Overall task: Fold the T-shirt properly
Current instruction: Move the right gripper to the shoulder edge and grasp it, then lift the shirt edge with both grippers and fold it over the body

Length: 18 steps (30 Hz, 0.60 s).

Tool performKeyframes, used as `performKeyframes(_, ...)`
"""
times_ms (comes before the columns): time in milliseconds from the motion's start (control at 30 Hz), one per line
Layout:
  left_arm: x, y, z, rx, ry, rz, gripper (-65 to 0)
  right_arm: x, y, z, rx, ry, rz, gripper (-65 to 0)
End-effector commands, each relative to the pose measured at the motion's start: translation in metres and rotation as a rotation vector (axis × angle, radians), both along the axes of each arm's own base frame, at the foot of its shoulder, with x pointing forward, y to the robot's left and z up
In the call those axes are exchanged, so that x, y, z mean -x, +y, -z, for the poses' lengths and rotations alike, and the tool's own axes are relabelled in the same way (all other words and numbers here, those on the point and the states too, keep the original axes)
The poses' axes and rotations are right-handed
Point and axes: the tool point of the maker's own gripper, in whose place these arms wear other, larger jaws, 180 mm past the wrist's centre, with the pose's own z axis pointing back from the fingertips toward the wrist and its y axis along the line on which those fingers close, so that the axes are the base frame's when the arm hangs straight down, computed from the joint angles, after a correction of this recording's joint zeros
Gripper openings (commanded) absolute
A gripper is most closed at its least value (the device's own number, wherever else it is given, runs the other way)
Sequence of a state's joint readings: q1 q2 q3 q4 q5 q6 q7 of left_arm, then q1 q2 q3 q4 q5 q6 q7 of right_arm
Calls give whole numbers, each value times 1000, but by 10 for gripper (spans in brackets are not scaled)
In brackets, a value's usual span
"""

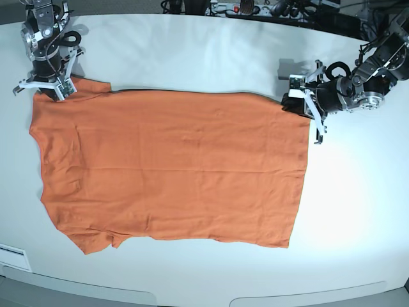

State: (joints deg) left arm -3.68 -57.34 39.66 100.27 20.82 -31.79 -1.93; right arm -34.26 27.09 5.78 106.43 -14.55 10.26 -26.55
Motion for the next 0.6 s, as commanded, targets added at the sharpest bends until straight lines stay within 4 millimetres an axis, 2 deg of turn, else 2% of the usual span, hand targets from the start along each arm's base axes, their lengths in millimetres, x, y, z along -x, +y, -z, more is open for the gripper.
performKeyframes(0, 4, 17, 7, -82, 22, 5, -650, -4, -4, -10, 22, -23, 2, -650)
performKeyframes(133, 4, 12, -1, -89, -5, 28, -650, -8, 0, -27, 39, -48, 17, -650)
performKeyframes(300, 5, 1, -23, -84, -63, 72, -650, -8, 3, -48, 56, -87, 42, -650)
performKeyframes(567, 5, 7, -43, -123, -116, 104, -650, 26, 20, -71, 110, -89, -14, -650)
